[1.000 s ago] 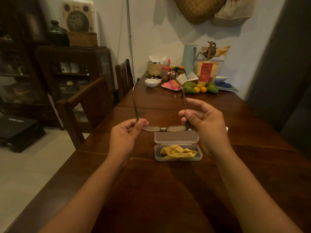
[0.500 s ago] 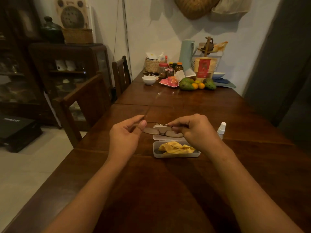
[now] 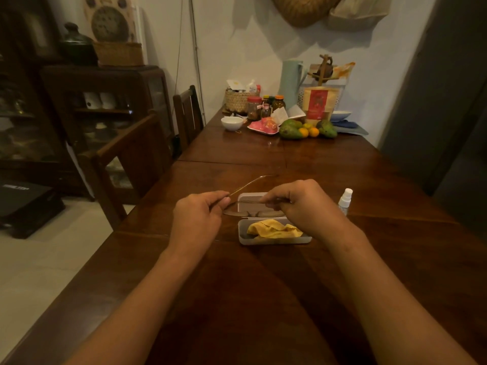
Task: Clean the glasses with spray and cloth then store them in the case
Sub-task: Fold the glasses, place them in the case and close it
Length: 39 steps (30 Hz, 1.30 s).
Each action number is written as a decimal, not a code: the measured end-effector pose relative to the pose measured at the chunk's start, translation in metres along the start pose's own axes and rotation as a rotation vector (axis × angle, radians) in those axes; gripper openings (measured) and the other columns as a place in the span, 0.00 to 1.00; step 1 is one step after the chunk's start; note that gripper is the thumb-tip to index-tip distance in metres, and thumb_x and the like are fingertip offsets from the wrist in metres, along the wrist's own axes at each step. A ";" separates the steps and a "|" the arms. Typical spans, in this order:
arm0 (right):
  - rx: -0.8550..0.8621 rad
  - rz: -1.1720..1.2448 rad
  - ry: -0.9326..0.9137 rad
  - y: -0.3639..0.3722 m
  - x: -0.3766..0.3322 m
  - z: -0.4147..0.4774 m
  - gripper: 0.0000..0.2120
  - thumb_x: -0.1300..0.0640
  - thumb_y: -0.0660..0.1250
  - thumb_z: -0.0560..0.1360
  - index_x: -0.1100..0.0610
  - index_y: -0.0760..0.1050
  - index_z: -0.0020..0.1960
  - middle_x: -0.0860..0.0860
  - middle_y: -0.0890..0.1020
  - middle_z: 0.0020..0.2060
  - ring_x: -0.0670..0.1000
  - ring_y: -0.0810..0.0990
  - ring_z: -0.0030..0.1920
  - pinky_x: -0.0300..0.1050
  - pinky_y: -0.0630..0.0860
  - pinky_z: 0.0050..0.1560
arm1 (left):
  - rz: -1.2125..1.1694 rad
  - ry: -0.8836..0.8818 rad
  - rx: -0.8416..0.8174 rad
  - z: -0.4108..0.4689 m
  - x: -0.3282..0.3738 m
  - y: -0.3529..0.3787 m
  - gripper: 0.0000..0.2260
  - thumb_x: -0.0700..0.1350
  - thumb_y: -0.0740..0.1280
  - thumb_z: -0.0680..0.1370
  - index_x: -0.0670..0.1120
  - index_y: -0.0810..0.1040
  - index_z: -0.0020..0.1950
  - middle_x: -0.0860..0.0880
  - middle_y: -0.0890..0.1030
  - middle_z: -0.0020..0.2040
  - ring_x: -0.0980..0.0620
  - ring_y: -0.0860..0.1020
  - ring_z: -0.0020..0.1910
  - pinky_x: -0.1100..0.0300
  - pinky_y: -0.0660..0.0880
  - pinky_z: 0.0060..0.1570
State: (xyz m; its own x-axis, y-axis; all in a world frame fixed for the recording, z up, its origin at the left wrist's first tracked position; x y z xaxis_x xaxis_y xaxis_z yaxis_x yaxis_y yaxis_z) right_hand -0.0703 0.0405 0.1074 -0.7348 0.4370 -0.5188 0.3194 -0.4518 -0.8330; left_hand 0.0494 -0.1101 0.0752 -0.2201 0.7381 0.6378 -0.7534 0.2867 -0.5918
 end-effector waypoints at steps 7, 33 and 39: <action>0.111 -0.156 -0.113 0.000 -0.002 -0.002 0.10 0.54 0.69 0.79 0.45 0.83 0.58 0.42 0.85 0.51 0.46 0.78 0.53 0.48 0.68 0.61 | 0.125 -0.005 -0.121 -0.001 0.009 -0.006 0.09 0.43 0.68 0.78 0.49 0.86 0.54 0.49 0.86 0.45 0.53 0.81 0.41 0.59 0.77 0.41; 0.120 -0.492 -0.269 0.023 -0.008 -0.001 0.20 0.42 0.72 0.73 0.41 0.78 0.65 0.43 0.82 0.60 0.53 0.64 0.71 0.62 0.62 0.62 | 0.227 0.007 -0.293 -0.001 0.019 -0.004 0.10 0.41 0.66 0.80 0.49 0.85 0.56 0.51 0.83 0.45 0.56 0.76 0.42 0.65 0.73 0.40; 0.128 -0.516 -0.249 0.021 -0.008 -0.002 0.22 0.44 0.71 0.73 0.41 0.76 0.67 0.43 0.80 0.62 0.53 0.64 0.71 0.61 0.60 0.60 | 0.101 0.016 -0.242 0.001 0.011 -0.001 0.07 0.43 0.69 0.79 0.49 0.86 0.53 0.52 0.85 0.44 0.60 0.78 0.39 0.64 0.74 0.38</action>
State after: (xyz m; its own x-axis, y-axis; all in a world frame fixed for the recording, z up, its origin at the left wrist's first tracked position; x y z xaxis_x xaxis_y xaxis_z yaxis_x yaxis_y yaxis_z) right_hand -0.0565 0.0291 0.0932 -0.8994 0.4367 0.0218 -0.1806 -0.3258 -0.9280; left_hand 0.0472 -0.1026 0.0829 -0.2757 0.7791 0.5630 -0.5579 0.3472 -0.7538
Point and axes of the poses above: each hand's wrist, its own z-axis towards the middle knuckle, its own y-axis out of the palm, x = y × z, the point moved 5 cm from there along z, towards the middle knuckle
